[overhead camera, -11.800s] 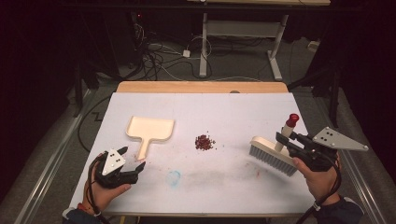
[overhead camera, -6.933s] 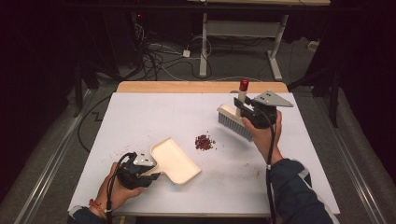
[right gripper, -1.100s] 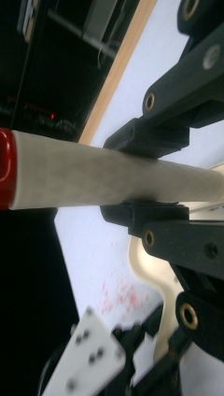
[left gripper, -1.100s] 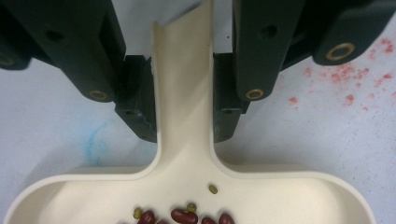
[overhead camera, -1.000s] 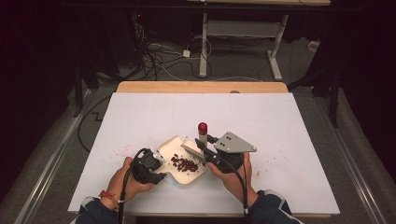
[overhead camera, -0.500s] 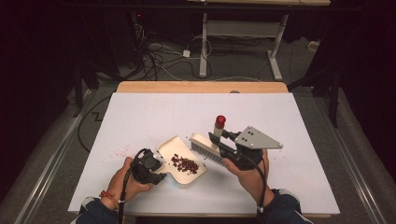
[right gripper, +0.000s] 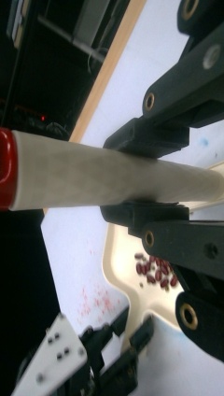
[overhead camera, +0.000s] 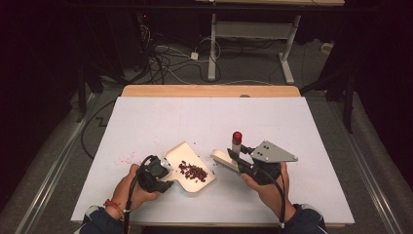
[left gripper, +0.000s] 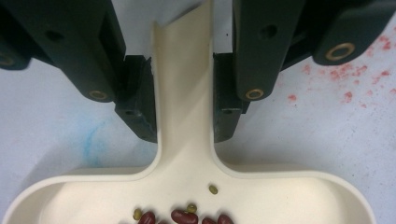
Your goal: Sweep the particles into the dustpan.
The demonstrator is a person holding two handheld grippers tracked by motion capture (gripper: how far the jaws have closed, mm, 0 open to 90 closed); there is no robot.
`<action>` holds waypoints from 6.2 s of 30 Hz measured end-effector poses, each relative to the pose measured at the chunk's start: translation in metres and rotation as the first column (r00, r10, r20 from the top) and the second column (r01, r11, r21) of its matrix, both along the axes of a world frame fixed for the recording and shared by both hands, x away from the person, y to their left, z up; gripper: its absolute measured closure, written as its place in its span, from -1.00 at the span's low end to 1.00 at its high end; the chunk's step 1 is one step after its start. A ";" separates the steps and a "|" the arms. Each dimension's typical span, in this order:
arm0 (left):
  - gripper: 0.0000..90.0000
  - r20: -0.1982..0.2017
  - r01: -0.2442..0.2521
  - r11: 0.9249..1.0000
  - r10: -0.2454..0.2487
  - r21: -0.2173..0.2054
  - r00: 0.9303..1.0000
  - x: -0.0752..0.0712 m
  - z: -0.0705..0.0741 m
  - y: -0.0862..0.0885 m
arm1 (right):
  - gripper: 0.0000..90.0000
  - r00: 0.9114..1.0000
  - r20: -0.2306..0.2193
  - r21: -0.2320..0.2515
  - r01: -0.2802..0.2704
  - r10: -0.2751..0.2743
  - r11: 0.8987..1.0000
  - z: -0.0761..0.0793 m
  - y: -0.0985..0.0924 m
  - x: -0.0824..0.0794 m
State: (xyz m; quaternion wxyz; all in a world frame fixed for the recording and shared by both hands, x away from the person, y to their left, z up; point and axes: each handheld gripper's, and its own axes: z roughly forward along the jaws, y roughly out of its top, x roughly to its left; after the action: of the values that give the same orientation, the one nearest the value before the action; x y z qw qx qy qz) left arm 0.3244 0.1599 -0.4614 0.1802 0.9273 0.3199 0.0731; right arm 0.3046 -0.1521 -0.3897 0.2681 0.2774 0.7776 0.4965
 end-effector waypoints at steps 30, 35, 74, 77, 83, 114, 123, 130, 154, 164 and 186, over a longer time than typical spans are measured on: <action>0.42 -0.023 -0.008 1.000 0.008 -0.018 1.000 0.001 -0.002 0.006 | 0.55 0.992 0.113 0.072 0.039 -0.047 0.997 0.013 0.006 0.029; 0.42 -0.030 -0.008 1.000 0.007 -0.023 1.000 0.002 -0.002 0.009 | 0.55 0.989 0.131 0.065 0.055 -0.063 0.996 0.009 0.021 0.062; 0.42 -0.029 -0.008 1.000 0.008 -0.017 1.000 0.002 -0.002 0.009 | 0.55 0.978 0.073 0.064 -0.201 0.196 0.977 0.021 0.042 0.024; 0.42 -0.026 -0.011 1.000 0.010 -0.015 1.000 0.002 -0.002 0.009 | 0.55 0.985 0.076 0.015 -0.156 0.155 0.988 0.019 0.029 0.019; 0.42 -0.022 -0.015 1.000 0.014 -0.007 1.000 0.001 -0.001 0.006 | 0.55 0.996 0.038 -0.032 -0.080 0.081 0.996 0.001 0.006 0.014; 0.42 -0.020 -0.019 1.000 0.019 -0.014 1.000 0.002 0.001 0.003 | 0.55 0.994 0.073 -0.031 -0.077 0.079 0.997 0.004 0.014 0.001; 0.42 -0.023 -0.022 1.000 0.022 0.002 1.000 0.000 0.003 0.007 | 0.55 0.995 0.065 -0.030 -0.076 0.078 0.997 -0.001 0.018 0.002; 0.42 -0.019 -0.025 1.000 0.025 0.005 1.000 -0.002 0.004 0.008 | 0.55 0.993 0.116 -0.038 -0.012 0.016 0.999 -0.001 0.018 0.003; 0.42 -0.023 -0.042 0.999 0.041 -0.015 0.999 -0.003 0.000 0.010 | 0.55 0.991 0.099 0.014 -0.090 0.088 0.996 0.009 0.026 -0.010; 0.42 -0.010 -0.064 0.997 0.064 -0.052 0.998 -0.001 0.000 0.010 | 0.55 0.991 0.120 0.010 -0.061 0.060 0.998 -0.004 0.033 0.011; 0.41 -0.029 -0.138 0.982 0.135 -0.126 0.990 0.001 -0.005 0.012 | 0.55 0.984 0.089 0.066 -0.159 0.153 0.985 -0.004 0.056 0.010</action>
State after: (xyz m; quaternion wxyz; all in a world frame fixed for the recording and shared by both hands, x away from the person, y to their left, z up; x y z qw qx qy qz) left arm 0.3256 0.1722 -0.4662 0.2304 0.8904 0.3886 0.0552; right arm 0.3151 -0.0963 -0.3933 0.2503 0.2043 0.7665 0.5550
